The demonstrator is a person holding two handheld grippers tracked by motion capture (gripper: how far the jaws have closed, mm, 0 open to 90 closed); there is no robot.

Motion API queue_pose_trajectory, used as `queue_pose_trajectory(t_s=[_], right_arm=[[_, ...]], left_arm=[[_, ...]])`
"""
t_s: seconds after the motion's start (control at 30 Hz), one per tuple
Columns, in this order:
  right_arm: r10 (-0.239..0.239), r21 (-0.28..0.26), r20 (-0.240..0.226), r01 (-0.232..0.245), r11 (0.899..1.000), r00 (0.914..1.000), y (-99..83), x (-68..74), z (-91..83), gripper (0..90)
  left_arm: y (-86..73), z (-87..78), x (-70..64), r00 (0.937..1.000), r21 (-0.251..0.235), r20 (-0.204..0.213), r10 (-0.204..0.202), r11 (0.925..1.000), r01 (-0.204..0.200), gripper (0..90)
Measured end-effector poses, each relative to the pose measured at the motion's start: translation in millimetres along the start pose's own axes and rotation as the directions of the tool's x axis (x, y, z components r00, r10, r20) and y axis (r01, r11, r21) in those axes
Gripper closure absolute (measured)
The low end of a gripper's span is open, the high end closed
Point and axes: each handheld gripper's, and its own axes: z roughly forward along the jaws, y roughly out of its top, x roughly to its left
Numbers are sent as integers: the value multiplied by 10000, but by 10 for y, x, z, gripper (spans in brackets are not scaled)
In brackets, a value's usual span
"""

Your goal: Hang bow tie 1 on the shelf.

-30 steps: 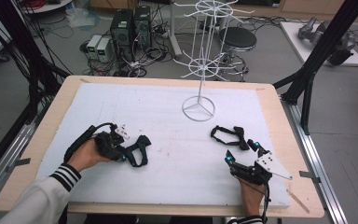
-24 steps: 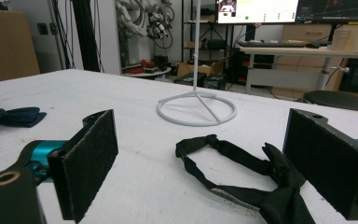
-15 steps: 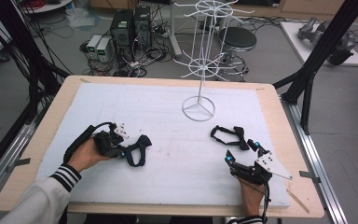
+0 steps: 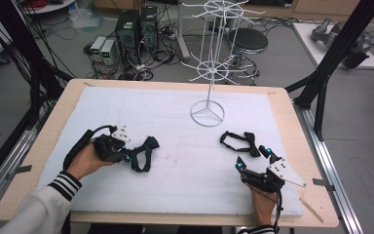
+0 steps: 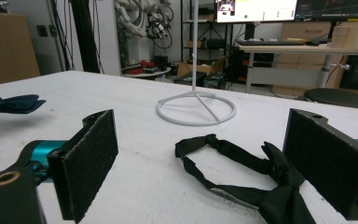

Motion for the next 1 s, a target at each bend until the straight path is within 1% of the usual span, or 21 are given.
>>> queue_pose_trajectory(t_s=[0.03, 0.07, 0.1, 0.17, 0.23, 0.33, 0.37, 0.4, 0.43, 0.47, 0.53, 0.57, 0.6, 0.63, 0.73, 0.8, 0.87, 0.9, 0.93, 0.97, 1.0], right_arm=[[0, 0, 0, 0, 10000, 10000, 0, 0, 0, 94], [-10, 128, -55, 11, 9999, 10000, 5, 6, 10, 95], [0, 199, -111, 2, 9998, 9999, 9, 3, 19, 94], [74, 241, -177, -70, 9997, 9998, 16, -8, 29, 94], [133, 223, -226, -128, 9997, 9997, 32, -23, 34, 94], [259, 108, -303, -256, 9996, 9992, 60, -49, 39, 94], [310, 160, -299, -305, 9994, 9991, 70, -52, 42, 94], [279, 174, -359, -273, 9995, 9990, 83, -61, 51, 94], [322, 237, -373, -313, 9992, 9988, 96, -61, 55, 94], [287, 235, -427, -277, 9993, 9987, 111, -70, 64, 94], [340, 252, -582, -326, 9992, 9977, 144, -72, 77, 94], [309, 272, -741, -290, 9992, 9968, 162, -79, 90, 95], [396, 332, -881, -368, 9988, 9953, 182, -77, 100, 95], [490, 342, -1074, -455, 9984, 9930, 197, -76, 107, 94], [590, 557, -1523, -511, 9971, 9866, 271, -85, 150, 94], [557, 550, -1749, -467, 9974, 9830, 337, -89, 179, 94], [569, 513, -1998, -476, 9975, 9782, 407, -82, 200, 95], [576, 558, -2103, -469, 9973, 9759, 444, -72, 208, 94], [576, 558, -2103, -469, 9973, 9759, 444, -72, 208, 94], [501, 515, -2270, -394, 9979, 9726, 517, -55, 232, 94], [475, 478, -2313, -374, 9982, 9717, 552, -45, 245, 95]], left_arm=[[0, 0, 0, 10000, 0, 0, 0, 10000, 0, 792], [-3, -9, -5, 10000, -83, 47, 23, 10000, -23, 792], [-9, -21, -2, 9999, -253, 42, 161, 9996, -160, 792], [-11, -37, 8, 9998, -349, 108, 166, 9993, -162, 792], [-18, -39, 26, 9998, -656, 125, 166, 9977, -157, 792], [-20, -51, 46, 9999, -793, 87, 149, 9968, -142, 792], [-24, -59, 63, 9998, -887, 121, 151, 9960, -140, 792], [-26, -59, 67, 9998, -956, 71, 189, 9953, -182, 792], [-28, -57, 67, 9998, -1121, 80, 157, 9936, -147, 792], [-27, -62, 71, 9997, -1185, 138, 208, 9928, -190, 792], [-22, -73, 68, 9994, -1273, 74, 347, 9913, -335, 792], [-17, -80, 62, 9993, -1383, 80, 358, 9898, -344, 792], [-12, -84, 62, 9992, -1498, 24, 407, 9879, -399, 792], [-3, -96, 64, 9991, -1517, -16, 429, 9875, -427, 792], [18, -125, 78, 9988, -1714, -13, 488, 9840, -483, 792], [34, -150, 88, 9982, -1891, 75, 598, 9803, -573, 790], [43, -169, 91, 9981, -1935, 73, 612, 9793, -586, 789], [51, -185, 93, 9981, -2051, 78, 617, 9770, -588, 789], [59, -205, 98, 9977, -2137, 68, 668, 9748, -638, 789], [64, -222, 100, 9974, -2250, 63, 718, 9719, -685, 789], [68, -241, 102, 9974, -2313, 43, 719, 9704, -690, 789]])
